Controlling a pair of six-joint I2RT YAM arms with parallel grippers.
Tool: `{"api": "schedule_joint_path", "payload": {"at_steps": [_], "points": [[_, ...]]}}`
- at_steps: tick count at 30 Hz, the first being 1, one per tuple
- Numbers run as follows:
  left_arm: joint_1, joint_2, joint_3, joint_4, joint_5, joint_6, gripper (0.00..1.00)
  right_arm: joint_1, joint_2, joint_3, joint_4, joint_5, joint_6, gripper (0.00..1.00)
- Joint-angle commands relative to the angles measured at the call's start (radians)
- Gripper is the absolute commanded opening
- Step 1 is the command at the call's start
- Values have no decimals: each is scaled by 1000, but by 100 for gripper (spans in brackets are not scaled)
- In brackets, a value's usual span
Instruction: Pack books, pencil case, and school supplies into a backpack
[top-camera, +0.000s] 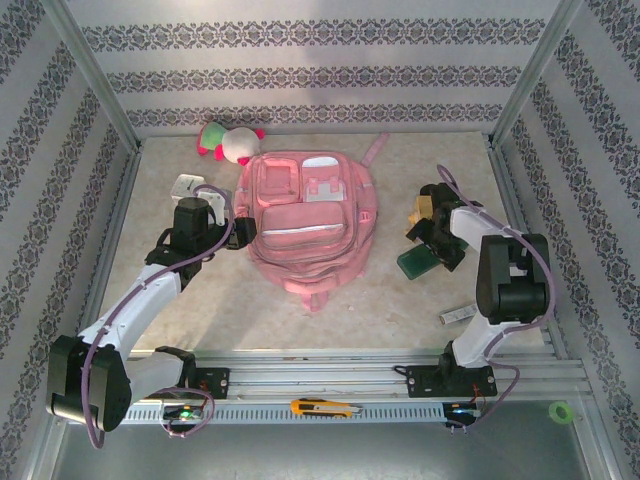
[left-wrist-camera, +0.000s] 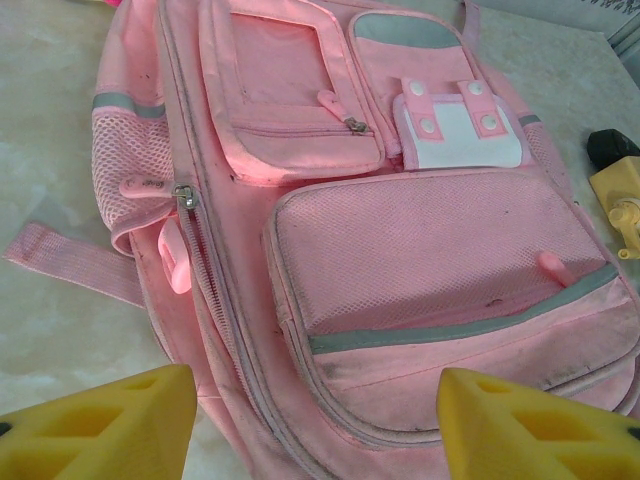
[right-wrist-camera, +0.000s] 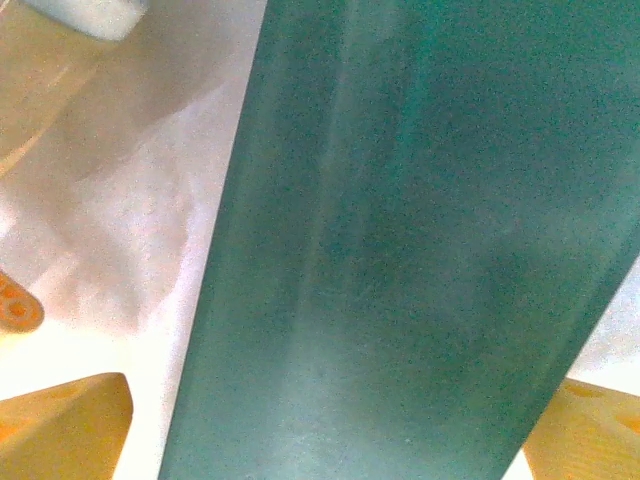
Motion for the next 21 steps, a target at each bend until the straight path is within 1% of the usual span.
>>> {"api": "schedule_joint_path", "payload": {"at_steps": [1, 4, 6, 8, 12, 15, 21], "points": [[-15, -9, -2, 21, 3, 19, 64, 11, 4, 35, -106, 91, -61, 95], [-15, -9, -4, 16, 0, 21, 64, 11, -19, 43, -162, 139, -94, 96], [-15, -7, -6, 15, 3, 18, 64, 5, -44, 41, -178, 142, -108, 97], [-15, -6, -6, 17, 5, 15, 64, -4, -80, 28, -160, 107, -113, 98], [-17, -8, -4, 18, 8, 16, 64, -44, -144, -7, -78, -9, -99, 97], [-17, -7, -5, 20, 5, 19, 64, -60, -128, 5, -72, -47, -105, 97], [-16, -11, -5, 22, 4, 19, 64, -61, -57, 9, -71, -67, -103, 96]]}}
